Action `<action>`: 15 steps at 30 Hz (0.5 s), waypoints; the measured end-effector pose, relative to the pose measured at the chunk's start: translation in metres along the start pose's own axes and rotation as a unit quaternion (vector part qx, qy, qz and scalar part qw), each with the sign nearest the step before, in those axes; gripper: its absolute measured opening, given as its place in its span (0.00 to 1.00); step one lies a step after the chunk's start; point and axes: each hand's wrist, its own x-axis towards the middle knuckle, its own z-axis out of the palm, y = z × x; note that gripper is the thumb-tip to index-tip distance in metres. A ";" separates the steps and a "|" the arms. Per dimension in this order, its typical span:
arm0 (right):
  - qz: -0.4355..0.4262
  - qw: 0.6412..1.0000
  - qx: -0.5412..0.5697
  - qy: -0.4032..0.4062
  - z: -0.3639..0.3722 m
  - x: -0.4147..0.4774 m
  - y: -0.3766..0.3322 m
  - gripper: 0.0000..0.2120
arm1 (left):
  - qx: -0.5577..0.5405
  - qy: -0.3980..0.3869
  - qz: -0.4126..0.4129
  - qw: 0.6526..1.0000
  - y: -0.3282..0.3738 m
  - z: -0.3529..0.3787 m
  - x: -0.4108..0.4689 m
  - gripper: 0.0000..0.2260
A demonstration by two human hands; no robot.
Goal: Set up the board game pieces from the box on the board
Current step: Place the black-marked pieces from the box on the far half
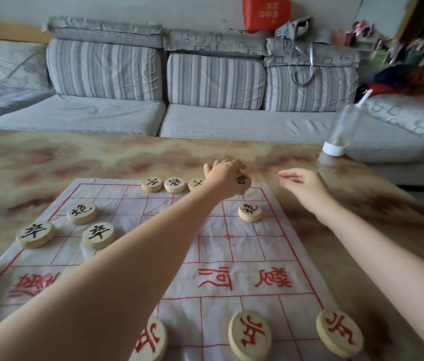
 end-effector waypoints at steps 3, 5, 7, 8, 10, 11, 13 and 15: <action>-0.003 1.000 0.013 -0.002 -0.001 -0.003 0.002 0.10 | 0.012 -0.009 -0.010 1.000 0.002 0.008 0.006 0.21; -0.001 1.000 0.022 -0.006 -0.001 -0.005 0.003 0.10 | 0.027 -0.015 -0.022 0.999 -0.001 0.012 0.008 0.20; -0.001 1.000 0.027 -0.010 -0.001 -0.008 0.005 0.09 | 0.043 -0.018 -0.025 0.999 -0.004 0.015 0.009 0.20; -0.001 1.000 0.027 -0.012 -0.001 -0.009 0.006 0.08 | 0.048 -0.019 -0.025 0.998 -0.005 0.016 0.009 0.20; 0.002 1.000 0.026 -0.018 -0.002 -0.013 0.008 0.09 | 0.058 -0.024 -0.027 0.998 -0.006 0.017 0.009 0.22; 0.003 0.999 0.026 -0.023 -0.001 -0.015 0.009 0.10 | 0.062 -0.025 -0.029 0.997 -0.006 0.017 0.008 0.23; -0.004 0.999 0.026 -0.034 0.001 -0.018 0.009 0.11 | 0.062 -0.020 -0.034 0.997 -0.005 0.016 0.008 0.25; -0.012 0.999 0.022 -0.040 0.003 -0.022 0.007 0.11 | 0.049 -0.013 -0.044 0.998 -0.004 0.011 0.005 0.25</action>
